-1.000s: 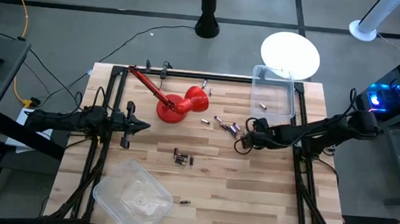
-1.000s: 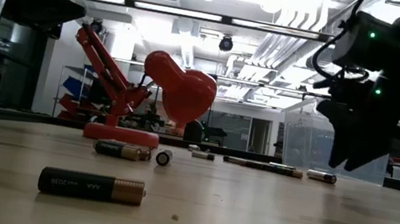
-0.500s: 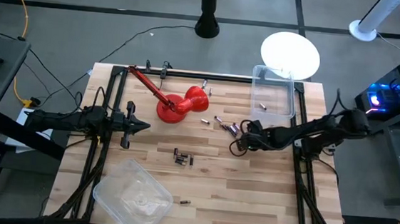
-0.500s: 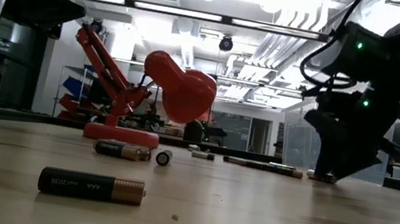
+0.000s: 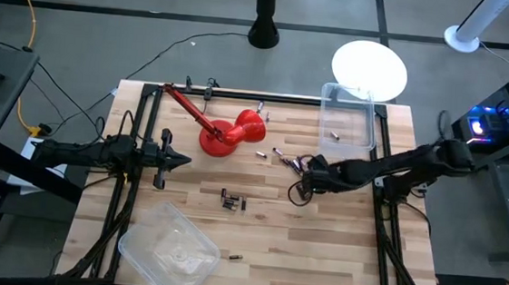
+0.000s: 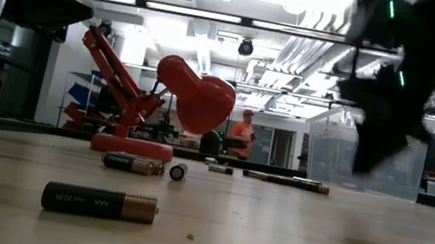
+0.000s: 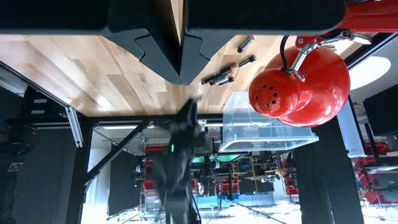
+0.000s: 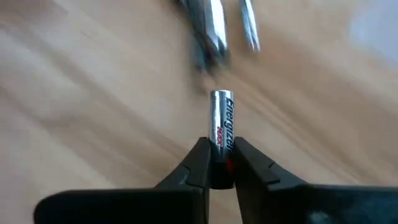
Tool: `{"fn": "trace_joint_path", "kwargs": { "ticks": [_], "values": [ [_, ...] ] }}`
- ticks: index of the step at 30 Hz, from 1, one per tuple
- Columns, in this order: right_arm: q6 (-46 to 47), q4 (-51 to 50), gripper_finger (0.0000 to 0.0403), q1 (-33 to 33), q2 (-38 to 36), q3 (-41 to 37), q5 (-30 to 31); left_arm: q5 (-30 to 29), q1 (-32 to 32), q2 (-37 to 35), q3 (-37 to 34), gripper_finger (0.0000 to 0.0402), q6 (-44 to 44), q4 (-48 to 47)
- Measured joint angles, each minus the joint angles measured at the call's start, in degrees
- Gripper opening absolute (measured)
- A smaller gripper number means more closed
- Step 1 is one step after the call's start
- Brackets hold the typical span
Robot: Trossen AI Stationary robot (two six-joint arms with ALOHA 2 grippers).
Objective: Sort batteries
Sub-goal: Put the silver battery into the top transparent bin, then put the black battery into the bottom transparent bin
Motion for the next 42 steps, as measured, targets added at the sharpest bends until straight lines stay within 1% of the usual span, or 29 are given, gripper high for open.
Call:
{"fn": "trace_joint_path", "kwargs": {
  "ticks": [3,5,8,10,13,17,21,26,28,30,31,37,38,42],
  "values": [
    [-3.7,-8.6,0.0022,1.4,-2.5,8.0,5.6,0.0,0.0,0.0,0.0,0.0000,0.0,0.0],
    [-5.6,-13.5,0.0022,1.6,-3.8,13.8,11.0,0.0,0.0,0.0,0.0,0.0000,0.0,0.0],
    [-6.6,-23.5,0.0022,-0.6,-4.0,20.5,20.4,0.0,0.0,0.0,0.0,0.0000,0.0,0.0],
    [-6.6,-28.3,0.0023,-3.8,-3.9,22.4,22.8,0.0,0.0,0.0,0.0,0.0000,0.0,0.0],
    [-6.5,-31.6,0.0035,-9.6,-3.9,22.3,22.2,0.0,0.0,0.0,0.0,0.0000,0.0,0.0],
    [-8.1,-30.8,0.0070,-15.6,-3.9,20.7,20.4,0.0,0.0,0.0,0.0,0.0000,0.0,0.0],
    [-14.1,-29.1,0.0108,-18.7,-3.9,20.7,19.0,0.0,0.0,0.0,0.0,0.0000,0.0,0.0],
    [-17.0,-28.7,0.0158,-20.7,-4.0,21.5,13.5,0.0,0.0,0.0,0.0,0.0000,0.0,0.0],
    [-19.7,-28.5,0.0174,-20.0,-4.6,22.2,9.6,0.0,0.0,0.0,0.0,0.0000,0.0,0.0],
    [-21.5,-26.5,0.0183,-18.2,-5.8,23.0,5.4,0.0,0.0,0.0,0.0,0.0000,0.0,0.0],
    [-21.8,-25.7,0.0185,-16.9,-6.5,23.3,4.3,0.0,0.0,0.0,0.0,0.0000,0.0,0.0],
    [-20.4,-18.8,0.0188,-7.6,-11.4,26.0,4.3,0.0,0.0,0.0,0.0,0.0000,0.0,0.0],
    [-20.4,-16.4,0.0188,-6.1,-12.1,26.4,4.2,-0.1,0.0,0.0,0.0,0.0000,0.9,0.0],
    [-22.5,-4.3,0.0188,-1.8,-14.1,27.8,0.6,-2.5,0.0,0.0,0.0,0.0000,9.5,0.2]
  ]
}}
